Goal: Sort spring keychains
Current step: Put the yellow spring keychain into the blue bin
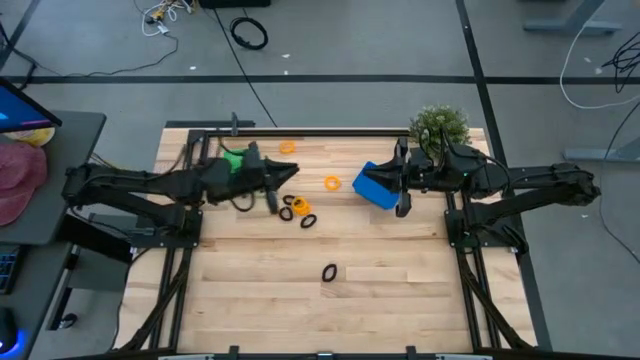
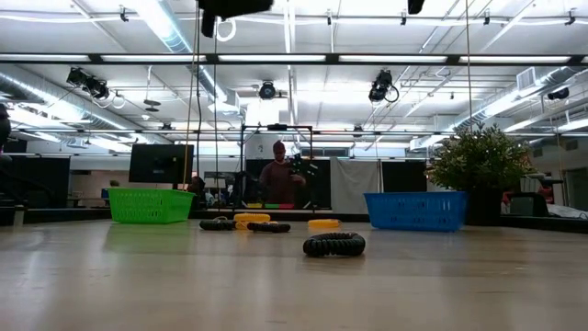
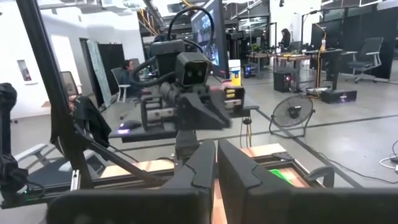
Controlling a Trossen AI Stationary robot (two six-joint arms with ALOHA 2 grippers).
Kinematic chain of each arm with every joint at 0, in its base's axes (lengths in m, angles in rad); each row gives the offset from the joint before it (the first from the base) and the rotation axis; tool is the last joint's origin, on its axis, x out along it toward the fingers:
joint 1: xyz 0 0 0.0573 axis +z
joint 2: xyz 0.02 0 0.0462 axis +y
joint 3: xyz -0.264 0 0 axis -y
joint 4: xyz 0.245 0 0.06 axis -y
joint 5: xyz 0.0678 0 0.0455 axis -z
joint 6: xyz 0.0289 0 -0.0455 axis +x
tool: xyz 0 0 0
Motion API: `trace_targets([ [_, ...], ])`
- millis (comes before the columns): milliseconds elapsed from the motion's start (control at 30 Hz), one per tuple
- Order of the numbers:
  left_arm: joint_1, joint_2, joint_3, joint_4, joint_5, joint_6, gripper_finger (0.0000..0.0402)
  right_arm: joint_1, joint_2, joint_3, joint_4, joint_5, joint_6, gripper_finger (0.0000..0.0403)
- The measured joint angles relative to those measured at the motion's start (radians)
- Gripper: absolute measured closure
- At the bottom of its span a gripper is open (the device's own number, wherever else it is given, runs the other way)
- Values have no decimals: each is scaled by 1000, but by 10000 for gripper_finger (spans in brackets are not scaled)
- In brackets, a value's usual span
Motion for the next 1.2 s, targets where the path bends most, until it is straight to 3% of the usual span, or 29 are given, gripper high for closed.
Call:
trace_targets([
  [200, -46, 167, 101, -2, -175, -23, 344, 0, 0, 0, 0, 24, 0, 378],
  [567, -49, 225, 127, -31, -254, -214, 348, 0, 0, 0, 5, 24, 65, 378],
  [700, -9, 225, 172, -160, -401, -353, 349, 0, 0, 0, 5, 24, 84, 378],
  [767, 32, 224, 216, -273, -421, -426, 350, 0, 0, 0, 5, 24, 95, 378],
  [967, 207, 223, 363, -632, -338, -580, 372, 0, 0, 0, 5, 25, 144, 378],
  [1200, 451, 233, 420, -688, 17, -611, 383, 0, 0, 0, 6, 25, 171, 378],
])
